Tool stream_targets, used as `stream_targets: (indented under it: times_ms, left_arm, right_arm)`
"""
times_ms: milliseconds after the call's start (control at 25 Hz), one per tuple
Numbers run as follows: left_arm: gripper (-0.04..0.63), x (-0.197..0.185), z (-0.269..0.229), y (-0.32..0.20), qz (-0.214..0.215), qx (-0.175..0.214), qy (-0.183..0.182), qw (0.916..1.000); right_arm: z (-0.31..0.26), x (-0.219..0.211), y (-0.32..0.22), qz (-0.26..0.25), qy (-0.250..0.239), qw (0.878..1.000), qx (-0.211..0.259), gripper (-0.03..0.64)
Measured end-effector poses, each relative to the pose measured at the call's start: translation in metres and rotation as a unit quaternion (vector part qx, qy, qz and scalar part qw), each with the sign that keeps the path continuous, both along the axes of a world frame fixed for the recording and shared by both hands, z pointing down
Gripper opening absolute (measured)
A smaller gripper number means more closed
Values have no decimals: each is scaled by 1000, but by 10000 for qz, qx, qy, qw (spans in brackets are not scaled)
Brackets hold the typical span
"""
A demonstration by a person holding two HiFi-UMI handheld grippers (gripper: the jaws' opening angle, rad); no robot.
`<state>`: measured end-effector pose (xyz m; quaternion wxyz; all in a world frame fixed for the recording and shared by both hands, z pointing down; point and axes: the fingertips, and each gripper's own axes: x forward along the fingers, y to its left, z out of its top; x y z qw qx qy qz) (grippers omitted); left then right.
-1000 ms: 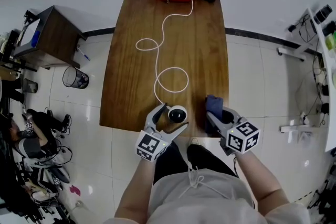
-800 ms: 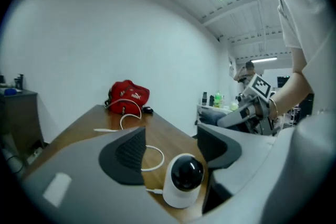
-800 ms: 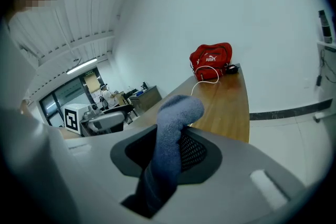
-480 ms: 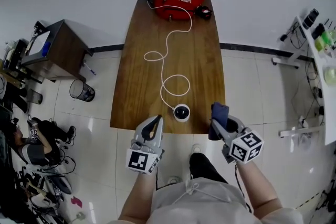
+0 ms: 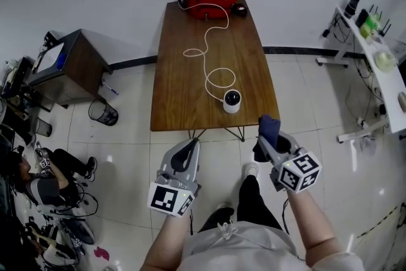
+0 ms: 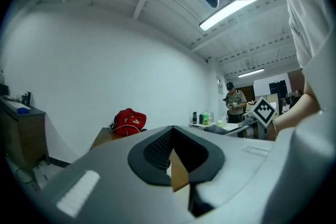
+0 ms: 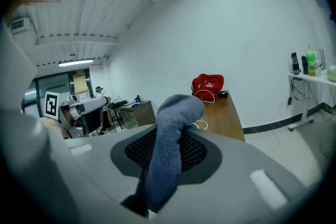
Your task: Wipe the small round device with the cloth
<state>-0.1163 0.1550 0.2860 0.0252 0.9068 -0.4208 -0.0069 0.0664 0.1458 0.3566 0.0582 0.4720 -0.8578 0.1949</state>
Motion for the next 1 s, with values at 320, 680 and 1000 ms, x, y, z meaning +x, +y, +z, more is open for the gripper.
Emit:
stream_targets:
  times_ms: [320, 680, 1000]
  left_arm:
    - [6, -15, -9, 66, 70, 251, -340, 9991]
    - [6, -4, -14, 84, -31, 141, -201, 9997]
    - [6, 12, -29, 88, 21, 163, -46, 9999]
  right_arm:
    - [-27, -23, 80, 25, 685, 9966, 458, 109]
    - [-29, -22, 111, 8, 368, 9987, 360, 107]
    - [-52, -16, 109, -220, 668, 9949, 724, 106]
